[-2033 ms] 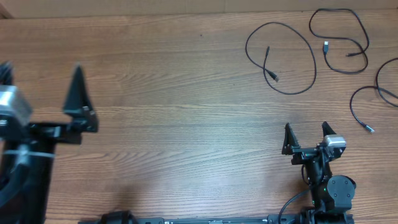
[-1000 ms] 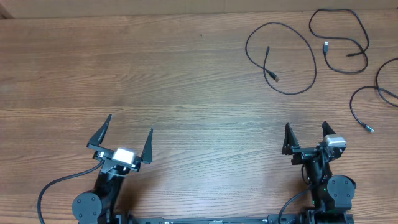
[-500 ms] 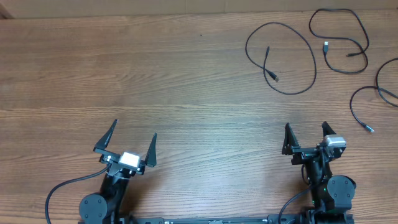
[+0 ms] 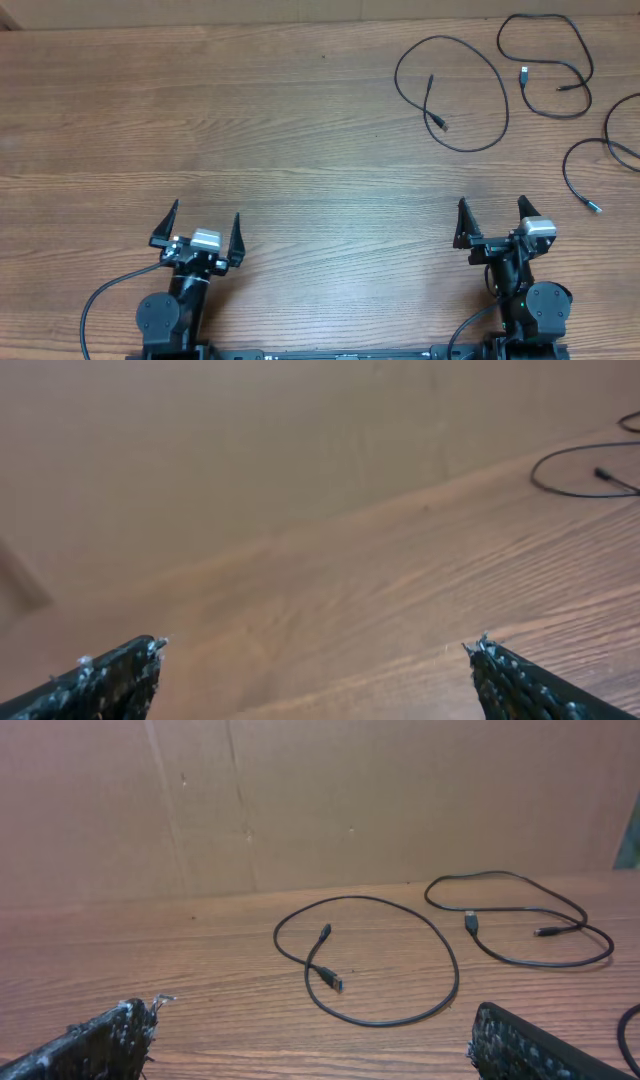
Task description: Untangle cables
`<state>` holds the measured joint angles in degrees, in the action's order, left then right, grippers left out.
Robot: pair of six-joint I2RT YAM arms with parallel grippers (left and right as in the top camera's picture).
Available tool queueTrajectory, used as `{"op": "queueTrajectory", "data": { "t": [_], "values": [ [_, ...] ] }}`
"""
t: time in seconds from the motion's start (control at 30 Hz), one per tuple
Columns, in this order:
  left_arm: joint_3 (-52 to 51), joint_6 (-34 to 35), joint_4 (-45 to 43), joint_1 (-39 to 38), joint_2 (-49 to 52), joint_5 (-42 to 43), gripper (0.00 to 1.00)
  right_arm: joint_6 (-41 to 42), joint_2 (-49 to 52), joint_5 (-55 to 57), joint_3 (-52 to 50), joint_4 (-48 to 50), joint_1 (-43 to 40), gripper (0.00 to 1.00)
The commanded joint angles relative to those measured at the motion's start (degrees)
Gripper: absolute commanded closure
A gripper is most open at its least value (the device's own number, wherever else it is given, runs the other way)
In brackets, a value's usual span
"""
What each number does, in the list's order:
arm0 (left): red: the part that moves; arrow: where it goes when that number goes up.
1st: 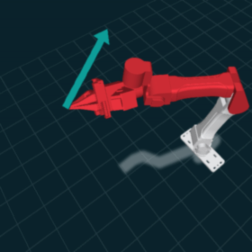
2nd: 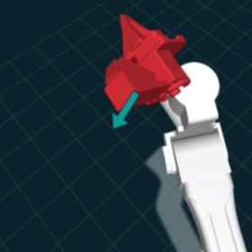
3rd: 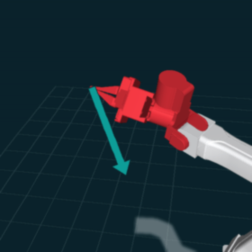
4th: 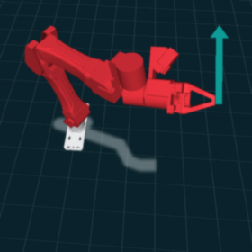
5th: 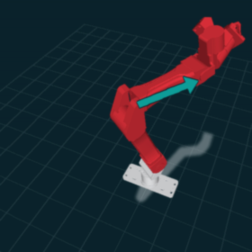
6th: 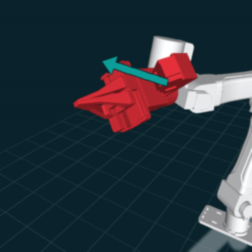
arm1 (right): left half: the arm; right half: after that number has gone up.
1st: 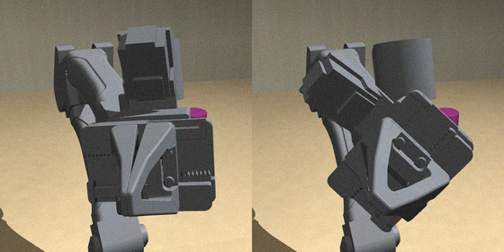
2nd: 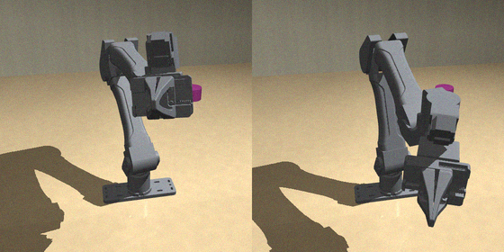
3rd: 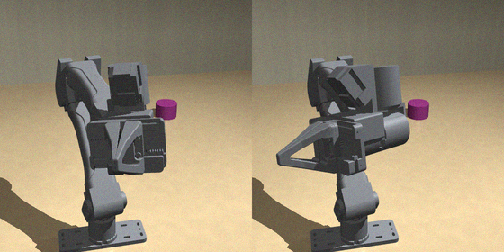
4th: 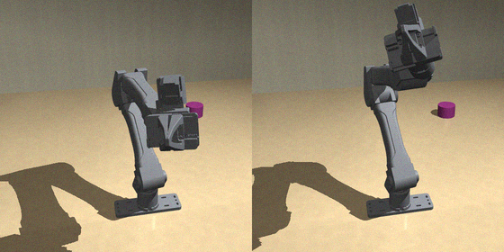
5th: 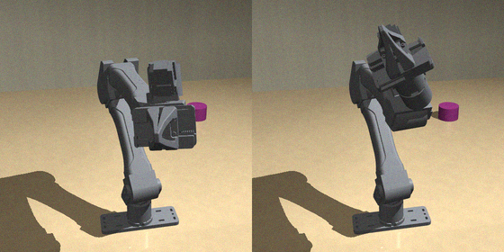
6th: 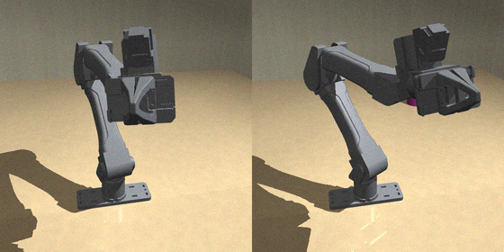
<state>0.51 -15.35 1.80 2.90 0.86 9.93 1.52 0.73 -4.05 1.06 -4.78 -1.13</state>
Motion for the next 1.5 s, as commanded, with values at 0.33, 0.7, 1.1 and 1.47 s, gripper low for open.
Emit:
{"op": "queueTrajectory", "data": {
  "t": [0.33,0.7,1.1,1.47],
  "values": [
    [-0.2,15.1,2.6,-0.3,-0.7,-11.4,0.0,0.4,-0.6,0.6,-0.6,0.2,-0.3,0.0],
    [-0.2,15.3,2.7,-0.2,-0.7,-10.6,0.0,0.4,-0.6,0.6,-0.6,0.2,-0.3,0.0],
    [-0.2,15.3,2.6,-0.3,-0.7,-10.5,0.0,0.4,-0.6,0.6,-0.6,0.2,-0.3,0.0],
    [-0.2,15.3,2.5,-0.3,-0.6,-10.5,0.01,0.4,-0.6,0.6,-0.6,0.2,-0.3,0.0]
  ]
}}
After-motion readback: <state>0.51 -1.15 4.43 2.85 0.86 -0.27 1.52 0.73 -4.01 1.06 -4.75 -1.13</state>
